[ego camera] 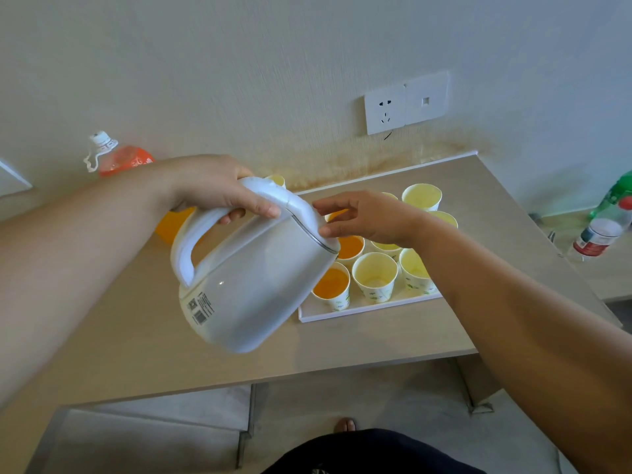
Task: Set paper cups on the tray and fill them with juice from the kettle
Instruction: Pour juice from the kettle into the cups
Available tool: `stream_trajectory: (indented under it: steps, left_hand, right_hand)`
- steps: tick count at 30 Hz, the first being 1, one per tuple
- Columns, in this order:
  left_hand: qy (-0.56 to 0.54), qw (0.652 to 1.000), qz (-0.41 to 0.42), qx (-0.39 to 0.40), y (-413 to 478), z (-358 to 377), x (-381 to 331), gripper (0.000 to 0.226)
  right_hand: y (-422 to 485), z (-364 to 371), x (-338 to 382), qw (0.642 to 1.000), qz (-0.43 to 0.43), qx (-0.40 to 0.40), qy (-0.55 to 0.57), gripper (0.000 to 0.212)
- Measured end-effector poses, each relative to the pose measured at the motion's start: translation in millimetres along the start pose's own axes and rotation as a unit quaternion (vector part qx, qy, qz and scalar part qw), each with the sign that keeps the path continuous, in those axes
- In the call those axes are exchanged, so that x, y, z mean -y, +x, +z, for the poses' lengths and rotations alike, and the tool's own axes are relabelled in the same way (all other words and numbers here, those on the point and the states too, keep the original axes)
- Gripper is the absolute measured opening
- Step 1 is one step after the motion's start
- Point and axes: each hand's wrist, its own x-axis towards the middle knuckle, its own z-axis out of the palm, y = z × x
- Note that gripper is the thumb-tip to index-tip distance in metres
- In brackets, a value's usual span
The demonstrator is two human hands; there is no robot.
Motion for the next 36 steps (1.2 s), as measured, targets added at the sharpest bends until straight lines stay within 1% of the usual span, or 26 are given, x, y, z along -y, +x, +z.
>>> stream_trajectory:
  steps: [6,10,12,19,24,31,36]
  left_hand:
    - [-0.013,0.999,0.033,0.019,5.4,-1.6,-16.5,0.033]
    - [-0.002,0.999,0.046,0.028,14.1,-2.1,-33.2,0.033]
    - [0.011,0.998,0.05,0.031,18.7,-1.5,-41.6,0.034]
    - [0.047,0.996,0.055,0.056,35.7,2.2,-69.4,0.032]
    - [0.078,0.993,0.048,0.069,45.6,2.4,-84.8,0.035]
    - [0.12,0.989,0.04,0.082,58.6,7.3,-98.8,0.04]
    - [0.145,0.984,0.03,0.097,65.5,10.0,-107.4,0.04]
  right_hand:
    - [-9.0,-11.8,-1.2,1.0,-0.016,-0.004,0.021,0.05]
    - [-20.7,-18.7,-9.2,0.998,-0.027,-0.001,0.053,0.041]
    - [-25.7,-21.5,-13.7,0.997,-0.03,-0.004,0.07,0.04]
    - [-36.3,-28.2,-33.4,0.991,-0.012,-0.007,0.135,0.041]
    - [-39.2,-31.3,-42.9,0.988,0.004,-0.009,0.152,0.041]
    - [-39.8,-35.5,-57.5,0.987,0.033,-0.025,0.155,0.051]
    - [-40.5,-36.7,-64.1,0.987,0.046,-0.026,0.152,0.064]
